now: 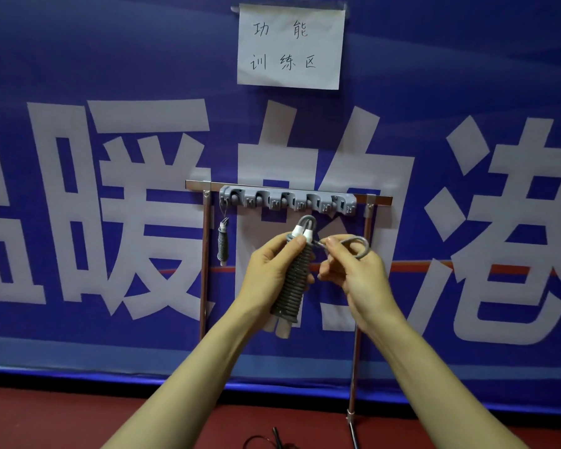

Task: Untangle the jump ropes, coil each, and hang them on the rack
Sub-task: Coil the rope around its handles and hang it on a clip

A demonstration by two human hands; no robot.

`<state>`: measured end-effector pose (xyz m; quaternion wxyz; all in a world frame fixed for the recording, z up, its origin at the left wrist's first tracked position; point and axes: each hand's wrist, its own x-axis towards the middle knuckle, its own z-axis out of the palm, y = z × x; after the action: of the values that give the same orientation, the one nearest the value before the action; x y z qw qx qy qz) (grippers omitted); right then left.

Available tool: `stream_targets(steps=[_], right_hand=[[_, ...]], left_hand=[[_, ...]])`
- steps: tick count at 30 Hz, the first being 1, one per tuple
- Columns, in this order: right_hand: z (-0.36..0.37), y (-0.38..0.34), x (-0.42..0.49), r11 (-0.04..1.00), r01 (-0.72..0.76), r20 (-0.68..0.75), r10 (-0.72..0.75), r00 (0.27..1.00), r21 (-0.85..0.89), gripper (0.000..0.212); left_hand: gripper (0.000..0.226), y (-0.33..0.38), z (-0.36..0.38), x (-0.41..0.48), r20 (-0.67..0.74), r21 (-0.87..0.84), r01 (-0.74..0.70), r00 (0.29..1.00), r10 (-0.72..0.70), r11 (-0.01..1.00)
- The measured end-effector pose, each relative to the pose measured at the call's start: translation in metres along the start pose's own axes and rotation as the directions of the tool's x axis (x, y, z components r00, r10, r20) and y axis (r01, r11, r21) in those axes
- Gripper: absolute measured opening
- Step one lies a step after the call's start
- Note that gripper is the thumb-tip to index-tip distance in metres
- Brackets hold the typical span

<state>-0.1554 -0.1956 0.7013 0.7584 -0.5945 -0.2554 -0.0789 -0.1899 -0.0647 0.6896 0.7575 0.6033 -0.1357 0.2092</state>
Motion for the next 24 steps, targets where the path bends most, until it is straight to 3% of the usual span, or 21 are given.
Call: stream_targets(steps=[2, 5, 10, 15, 19, 24], right_hand=[[0.0, 0.002, -0.007, 0.981, 0.148, 0.051, -0.143, 0.988, -0.127, 0.011], [-0.003, 0.001, -0.01, 0.97, 0.222, 0.134, -0.208, 0.969, -0.098, 0.009], [-0.015, -0.004, 0.0, 0.994, 0.035, 0.224, -0.057, 0.973, 0.099, 0.026], [-0.021, -0.008, 0.007, 0.973, -0.048, 0.152, 0.013, 0.988, 0.227, 0.025], [-0.019, -0.012, 0.008, 0.945, -0.074, 0.193, 0.012, 0.981, 0.32, 0.034], [-0.022, -0.017, 0.006, 0.941, -0.096, 0.28, 0.002, 0.96, 0.324, 0.041]], left_hand=[[0.015, -0.001, -0.001, 0.001, -0.014, 0.009, 0.02, 1.0, -0.02, 1.0], [0.015, -0.004, -0.003, -0.001, -0.015, 0.026, 0.058, 0.998, -0.058, 0.998], [0.029, -0.004, -0.005, -0.003, 0.025, 0.014, 0.076, 0.997, -0.076, 0.997], [0.035, -0.008, -0.001, -0.006, 0.089, -0.017, 0.101, 0.991, -0.099, 0.995], [0.042, -0.01, 0.0, -0.004, 0.117, -0.15, 0.282, 0.957, -0.266, 0.948], [0.035, -0.01, -0.003, -0.002, 0.205, -0.338, 0.322, 0.942, -0.264, 0.884]])
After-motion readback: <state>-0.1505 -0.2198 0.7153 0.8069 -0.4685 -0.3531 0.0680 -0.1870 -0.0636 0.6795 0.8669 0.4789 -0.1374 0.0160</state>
